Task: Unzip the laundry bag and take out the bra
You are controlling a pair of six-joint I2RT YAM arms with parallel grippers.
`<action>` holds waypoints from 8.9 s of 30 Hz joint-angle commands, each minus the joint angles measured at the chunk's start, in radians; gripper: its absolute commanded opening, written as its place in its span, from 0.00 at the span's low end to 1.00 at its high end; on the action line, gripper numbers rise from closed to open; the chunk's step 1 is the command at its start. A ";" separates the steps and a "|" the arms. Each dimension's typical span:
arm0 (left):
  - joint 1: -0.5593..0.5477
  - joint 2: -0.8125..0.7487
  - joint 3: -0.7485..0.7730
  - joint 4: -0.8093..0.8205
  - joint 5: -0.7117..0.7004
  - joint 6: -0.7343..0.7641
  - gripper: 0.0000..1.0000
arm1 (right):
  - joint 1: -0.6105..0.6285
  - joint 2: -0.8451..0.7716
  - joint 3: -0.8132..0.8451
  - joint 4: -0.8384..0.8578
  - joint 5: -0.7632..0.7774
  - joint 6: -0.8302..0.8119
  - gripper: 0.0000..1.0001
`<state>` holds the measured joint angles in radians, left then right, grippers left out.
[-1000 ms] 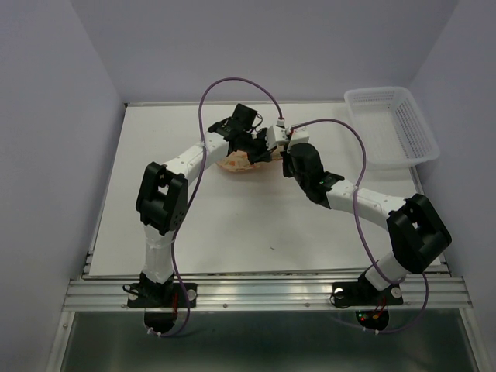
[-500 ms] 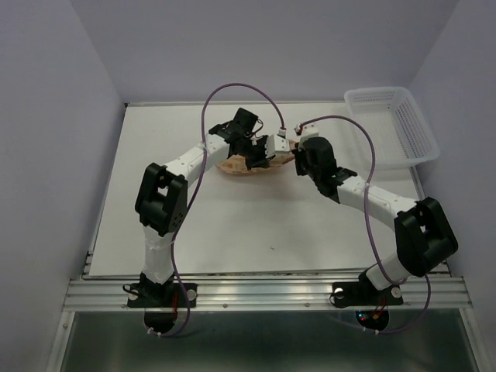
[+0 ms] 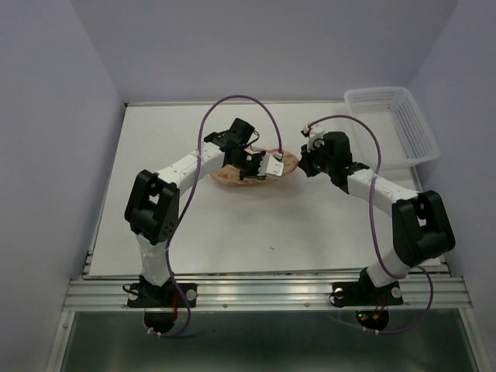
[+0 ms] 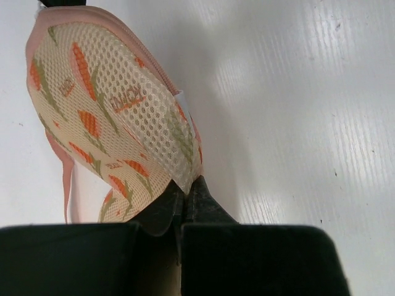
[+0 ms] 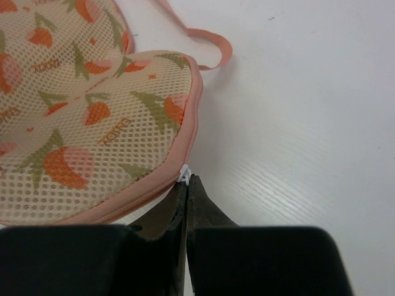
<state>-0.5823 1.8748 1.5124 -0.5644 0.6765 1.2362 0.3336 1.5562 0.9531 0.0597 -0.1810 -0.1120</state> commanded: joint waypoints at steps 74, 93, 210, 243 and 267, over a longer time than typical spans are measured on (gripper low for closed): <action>-0.415 -0.223 -0.282 0.601 -0.877 -1.077 0.93 | 0.134 -0.291 -0.027 -0.107 0.115 0.764 0.01; -0.415 -0.298 -0.363 0.624 -0.948 -1.012 0.00 | 0.134 -0.288 0.001 -0.194 0.239 0.569 0.01; -0.237 -0.341 -0.512 0.865 -0.526 -0.882 0.57 | 0.180 -0.225 0.013 -0.159 -0.006 0.271 0.01; -0.156 -0.479 -0.653 0.848 -0.474 -0.810 0.00 | -0.215 -0.196 0.095 -0.396 0.241 0.183 0.01; -0.059 -0.597 -0.733 0.945 -0.310 -0.802 0.00 | -0.338 -0.128 -0.146 0.012 -0.410 0.204 0.01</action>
<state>-0.6495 1.2816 0.7738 0.2996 0.3607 0.4408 0.0158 1.4940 0.8078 -0.0414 -0.5343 0.0837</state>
